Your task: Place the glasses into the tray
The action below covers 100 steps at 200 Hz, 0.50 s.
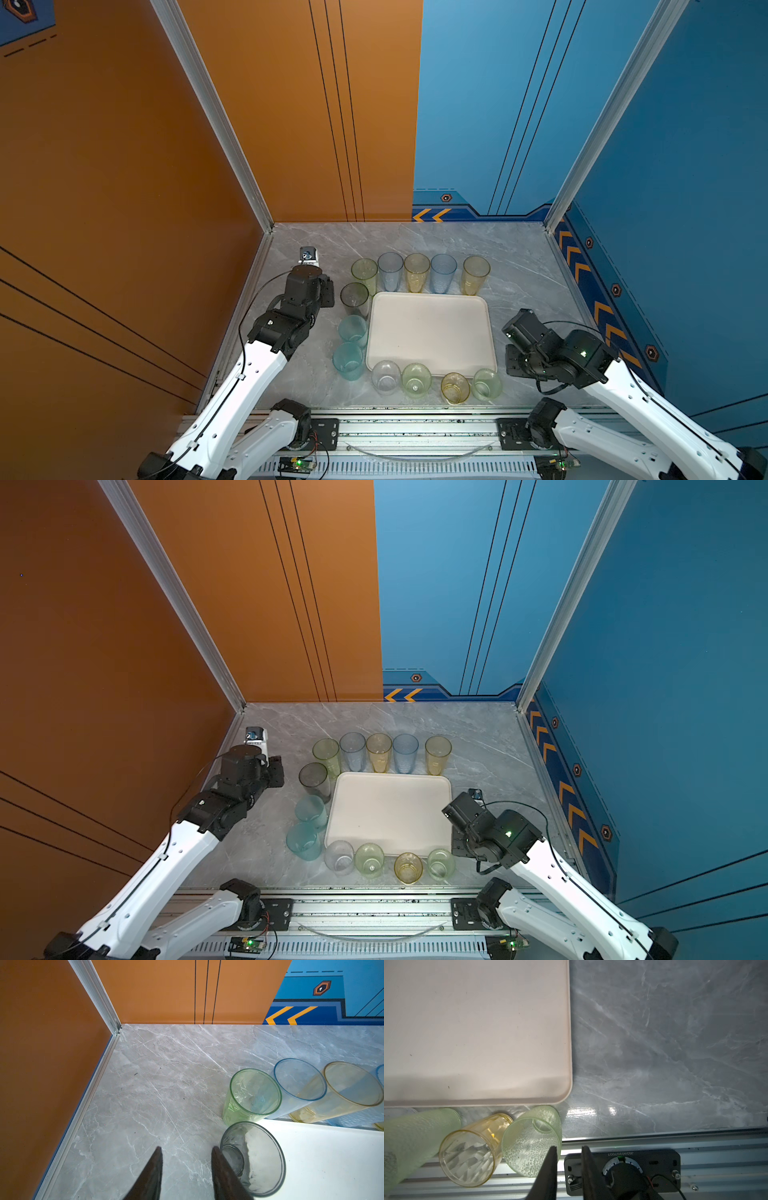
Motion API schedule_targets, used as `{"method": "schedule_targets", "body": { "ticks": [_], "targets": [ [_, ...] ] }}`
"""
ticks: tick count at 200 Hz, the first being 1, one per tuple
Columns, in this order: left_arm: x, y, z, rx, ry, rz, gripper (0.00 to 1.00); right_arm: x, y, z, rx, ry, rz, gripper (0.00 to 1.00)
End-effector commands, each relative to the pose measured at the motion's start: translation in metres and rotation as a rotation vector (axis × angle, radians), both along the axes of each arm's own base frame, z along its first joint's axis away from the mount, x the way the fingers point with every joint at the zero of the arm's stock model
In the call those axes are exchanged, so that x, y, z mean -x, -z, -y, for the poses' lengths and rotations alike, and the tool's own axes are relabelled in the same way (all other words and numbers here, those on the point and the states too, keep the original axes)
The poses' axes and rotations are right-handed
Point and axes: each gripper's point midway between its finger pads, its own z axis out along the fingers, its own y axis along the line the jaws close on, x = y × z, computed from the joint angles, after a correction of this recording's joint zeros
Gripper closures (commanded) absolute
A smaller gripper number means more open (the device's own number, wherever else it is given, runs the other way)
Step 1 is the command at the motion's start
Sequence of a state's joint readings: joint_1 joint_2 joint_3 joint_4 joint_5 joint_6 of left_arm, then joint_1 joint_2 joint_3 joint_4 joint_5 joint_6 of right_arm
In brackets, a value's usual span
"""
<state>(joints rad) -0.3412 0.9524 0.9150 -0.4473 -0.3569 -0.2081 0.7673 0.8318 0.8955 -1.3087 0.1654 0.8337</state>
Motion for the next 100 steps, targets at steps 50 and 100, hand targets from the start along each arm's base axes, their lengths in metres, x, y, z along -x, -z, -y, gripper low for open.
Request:
{"method": "schedule_targets", "body": {
  "ticks": [50, 100],
  "targets": [
    [-0.011, 0.0, 0.017, 0.017, 0.052, -0.043, 0.6, 0.019, 0.035, -0.001, 0.015, 0.065, -0.109, 0.82],
    [-0.014, 0.004, 0.018, 0.015, 0.057, -0.051, 0.6, 0.018, 0.046, -0.013, -0.035, 0.064, -0.125, 0.81]
  ]
}}
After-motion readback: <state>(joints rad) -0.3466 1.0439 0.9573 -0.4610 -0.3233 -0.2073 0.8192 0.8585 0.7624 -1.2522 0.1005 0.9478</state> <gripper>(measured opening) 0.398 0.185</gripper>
